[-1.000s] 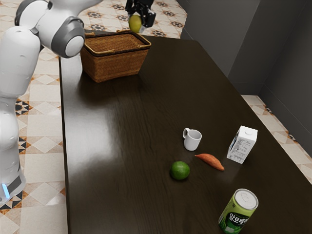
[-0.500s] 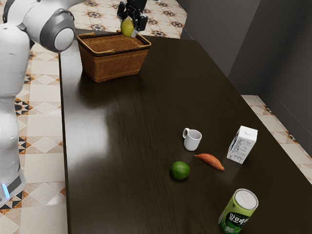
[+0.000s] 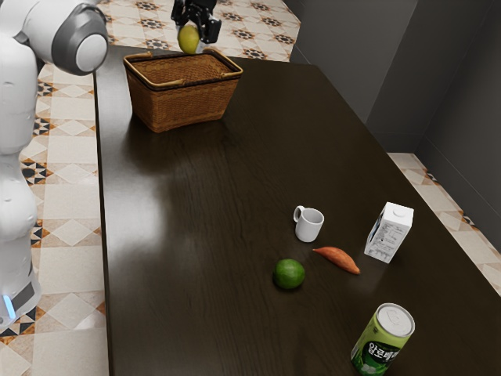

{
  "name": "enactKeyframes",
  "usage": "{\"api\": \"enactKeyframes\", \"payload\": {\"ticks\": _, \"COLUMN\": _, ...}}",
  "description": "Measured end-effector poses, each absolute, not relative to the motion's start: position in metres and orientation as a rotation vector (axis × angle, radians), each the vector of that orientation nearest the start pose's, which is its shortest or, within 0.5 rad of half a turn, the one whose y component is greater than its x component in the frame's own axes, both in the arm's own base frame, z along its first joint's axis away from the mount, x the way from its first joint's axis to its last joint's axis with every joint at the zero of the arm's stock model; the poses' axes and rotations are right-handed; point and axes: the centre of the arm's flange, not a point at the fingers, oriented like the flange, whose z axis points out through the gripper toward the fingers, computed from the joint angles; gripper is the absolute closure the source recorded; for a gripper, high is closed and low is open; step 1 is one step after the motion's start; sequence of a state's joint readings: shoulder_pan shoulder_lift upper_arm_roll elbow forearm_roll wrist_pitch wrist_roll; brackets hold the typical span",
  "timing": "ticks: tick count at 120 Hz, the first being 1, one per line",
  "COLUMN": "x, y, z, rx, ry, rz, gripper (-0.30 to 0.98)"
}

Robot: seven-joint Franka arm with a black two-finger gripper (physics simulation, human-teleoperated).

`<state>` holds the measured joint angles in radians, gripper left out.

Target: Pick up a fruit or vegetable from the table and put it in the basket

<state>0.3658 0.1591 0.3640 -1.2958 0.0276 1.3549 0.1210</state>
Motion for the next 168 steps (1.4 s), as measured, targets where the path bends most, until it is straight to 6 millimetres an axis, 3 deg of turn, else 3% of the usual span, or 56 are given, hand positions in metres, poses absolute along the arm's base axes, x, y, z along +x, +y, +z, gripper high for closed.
{"api": "enactKeyframes", "payload": {"ticks": 45, "x": 0.433, "y": 0.384, "z": 0.646, "rx": -2.947, "ry": -0.949, "rz": 0.188, "gripper": 0.26}}
{"api": "enactKeyframes", "payload": {"ticks": 112, "x": 0.392, "y": 0.42, "z": 0.65, "rx": -2.866, "ry": -1.082, "rz": 0.22, "gripper": 0.26}}
{"api": "enactKeyframes", "payload": {"ticks": 168, "x": 0.4, "y": 0.431, "z": 0.588, "rx": -2.894, "ry": -1.066, "rz": 0.283, "gripper": 0.26}}
